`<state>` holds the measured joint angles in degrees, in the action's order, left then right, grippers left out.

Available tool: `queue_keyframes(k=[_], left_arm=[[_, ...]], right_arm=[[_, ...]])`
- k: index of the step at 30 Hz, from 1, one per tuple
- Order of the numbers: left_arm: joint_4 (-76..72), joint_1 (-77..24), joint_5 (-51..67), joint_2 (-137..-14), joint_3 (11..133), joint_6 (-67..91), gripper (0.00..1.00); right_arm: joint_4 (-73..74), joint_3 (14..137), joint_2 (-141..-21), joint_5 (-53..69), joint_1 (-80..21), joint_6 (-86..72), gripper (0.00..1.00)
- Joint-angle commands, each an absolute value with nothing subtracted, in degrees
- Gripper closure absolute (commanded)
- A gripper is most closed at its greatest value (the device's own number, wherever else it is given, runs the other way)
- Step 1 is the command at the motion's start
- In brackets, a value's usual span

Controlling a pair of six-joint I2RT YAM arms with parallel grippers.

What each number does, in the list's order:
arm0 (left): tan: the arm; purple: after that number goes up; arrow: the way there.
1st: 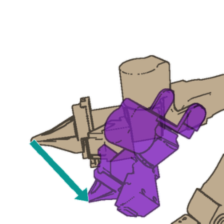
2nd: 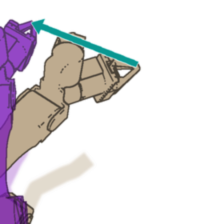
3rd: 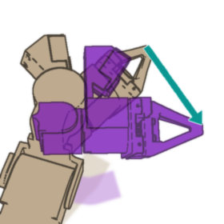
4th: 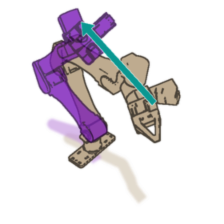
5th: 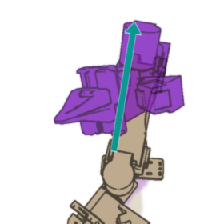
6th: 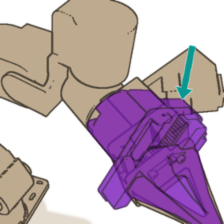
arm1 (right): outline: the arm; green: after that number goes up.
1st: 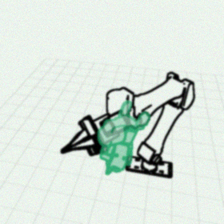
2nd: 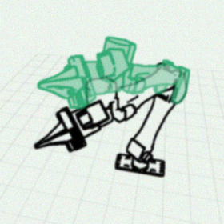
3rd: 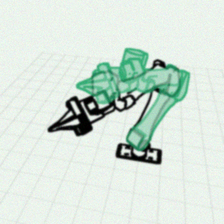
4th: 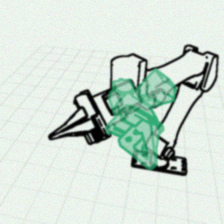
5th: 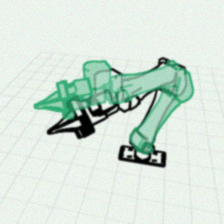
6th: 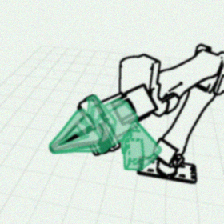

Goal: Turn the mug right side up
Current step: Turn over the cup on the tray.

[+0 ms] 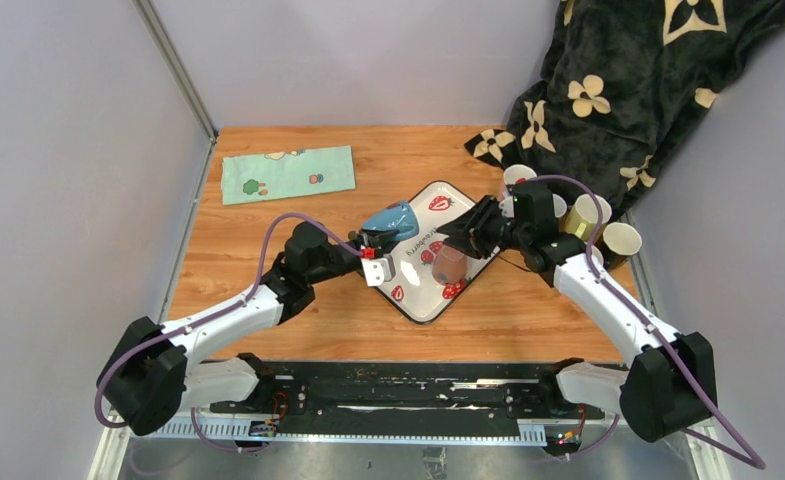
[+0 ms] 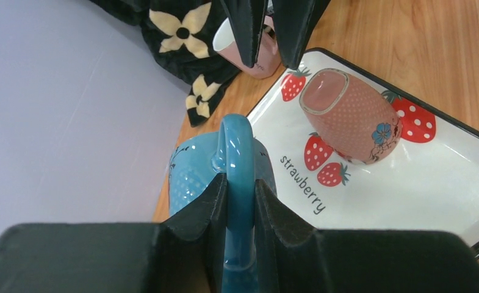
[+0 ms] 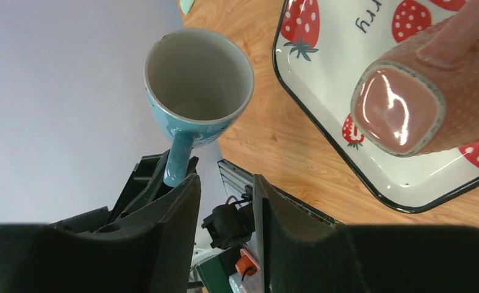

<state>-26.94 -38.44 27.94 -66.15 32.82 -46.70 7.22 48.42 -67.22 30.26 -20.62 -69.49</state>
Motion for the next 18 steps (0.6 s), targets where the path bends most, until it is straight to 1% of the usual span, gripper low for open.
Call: queue_keyframes(k=[1, 6, 18], left_arm=[[-37.1, -38.7, 29.5, -64.5, 33.2, -50.3, 1.00], [-37.1, -38.7, 30.9, -64.2, 33.2, -50.3, 1.00], [-37.1, -38.8, 33.9, -64.8, 32.7, -50.8, 1.00]], right_arm=[[3.6, 50.3, -67.3, 31.8, -22.2, -72.0, 0.56], [1.4, 50.5, -68.5, 32.9, -22.8, -73.2, 0.52], [-1.2, 52.2, -71.4, 34.9, -25.1, -74.2, 0.51]])
